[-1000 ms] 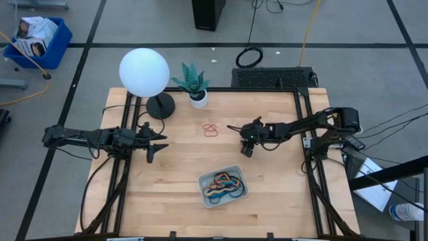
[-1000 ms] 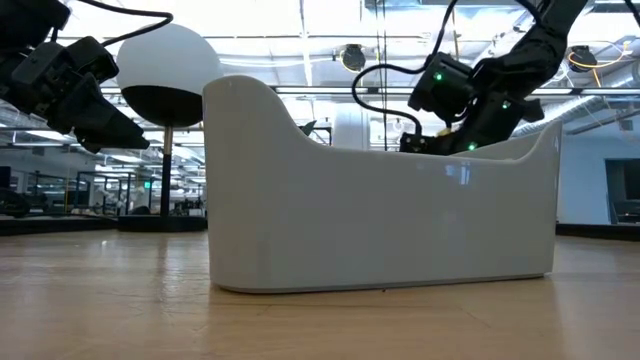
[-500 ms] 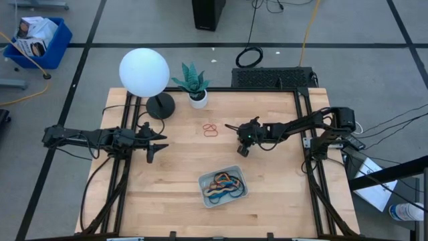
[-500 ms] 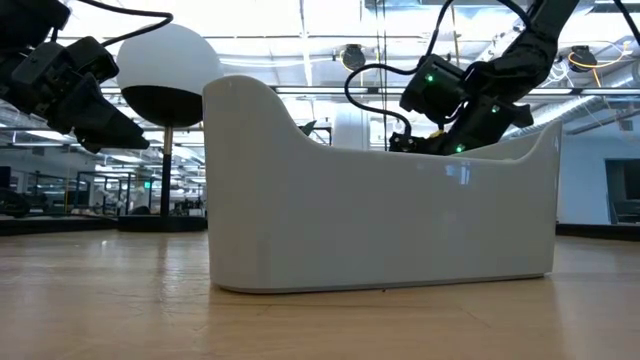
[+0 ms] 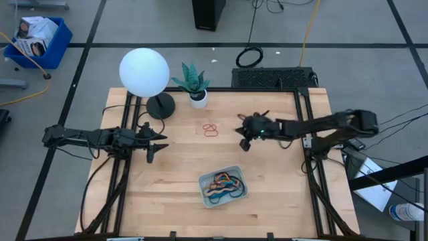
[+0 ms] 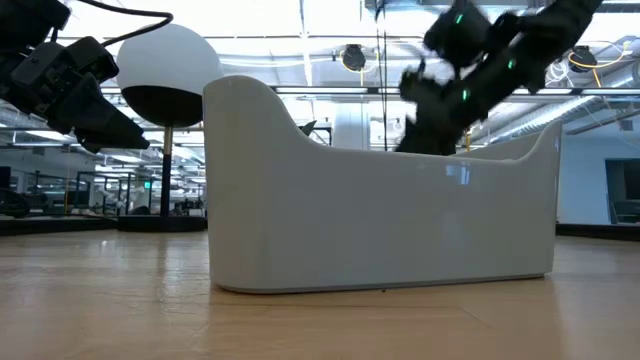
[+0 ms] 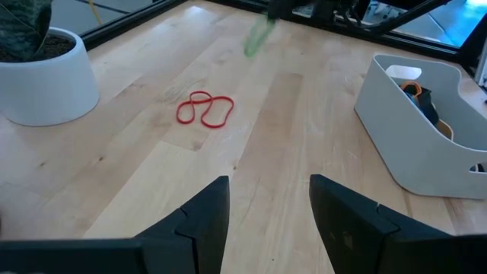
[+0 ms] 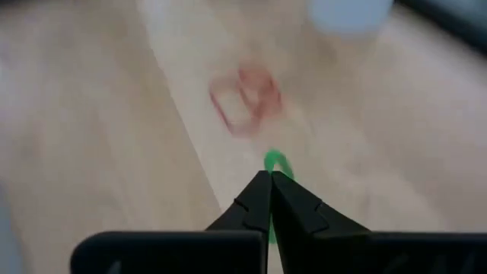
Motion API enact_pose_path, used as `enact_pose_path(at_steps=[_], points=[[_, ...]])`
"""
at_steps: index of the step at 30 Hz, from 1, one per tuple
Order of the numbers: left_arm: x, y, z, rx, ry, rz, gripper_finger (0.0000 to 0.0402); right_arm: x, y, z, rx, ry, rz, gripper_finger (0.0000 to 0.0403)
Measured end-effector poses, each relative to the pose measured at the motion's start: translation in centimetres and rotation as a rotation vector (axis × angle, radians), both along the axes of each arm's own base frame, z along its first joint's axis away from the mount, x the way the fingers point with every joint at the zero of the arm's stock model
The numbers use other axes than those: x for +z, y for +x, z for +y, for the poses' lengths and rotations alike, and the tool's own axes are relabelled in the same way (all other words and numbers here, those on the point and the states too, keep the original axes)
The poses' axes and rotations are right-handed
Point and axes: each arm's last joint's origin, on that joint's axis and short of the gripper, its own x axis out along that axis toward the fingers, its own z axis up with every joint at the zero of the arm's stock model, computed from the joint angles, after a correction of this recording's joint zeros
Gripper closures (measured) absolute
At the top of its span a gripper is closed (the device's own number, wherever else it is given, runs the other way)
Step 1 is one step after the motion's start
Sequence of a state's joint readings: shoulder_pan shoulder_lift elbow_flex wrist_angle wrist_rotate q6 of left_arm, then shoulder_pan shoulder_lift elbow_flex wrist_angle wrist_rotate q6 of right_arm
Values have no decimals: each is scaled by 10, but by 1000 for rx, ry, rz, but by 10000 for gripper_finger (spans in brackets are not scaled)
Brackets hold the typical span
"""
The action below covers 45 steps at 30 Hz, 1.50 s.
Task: Pick and place rubber bands into bin
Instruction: Put the green rubber band into the gray bin
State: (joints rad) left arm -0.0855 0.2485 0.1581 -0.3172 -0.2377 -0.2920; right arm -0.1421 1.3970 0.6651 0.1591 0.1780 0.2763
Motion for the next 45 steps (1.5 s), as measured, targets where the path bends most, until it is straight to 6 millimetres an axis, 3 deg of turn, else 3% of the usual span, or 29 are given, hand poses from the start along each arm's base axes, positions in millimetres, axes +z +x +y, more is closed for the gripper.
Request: enact_pose_path(at_steps=[7,13,18,24,27,31,37,45], points=[[0,0,0,0,-1,0,213,78,-23,5,6,-58,-416,402],[0,0,0,0,-1,0,213,137,-50,21,91,-164,-658,402],[0,0,0,0,-1,0,213,182,-57,38,187,-227,-697,403],[0,0,0,0,-1,0,213,216,-41,60,315,-214,-538,403],[0,0,0,1,-3,0,213,222,-26,75,379,-184,-413,403],[0,0,0,2,-6,0,213,212,-5,94,430,-114,-206,403],[0,0,0,3,-7,0,213,170,26,118,496,0,32,403],[0,0,0,1,-3,1,213,113,58,134,562,92,270,403]])
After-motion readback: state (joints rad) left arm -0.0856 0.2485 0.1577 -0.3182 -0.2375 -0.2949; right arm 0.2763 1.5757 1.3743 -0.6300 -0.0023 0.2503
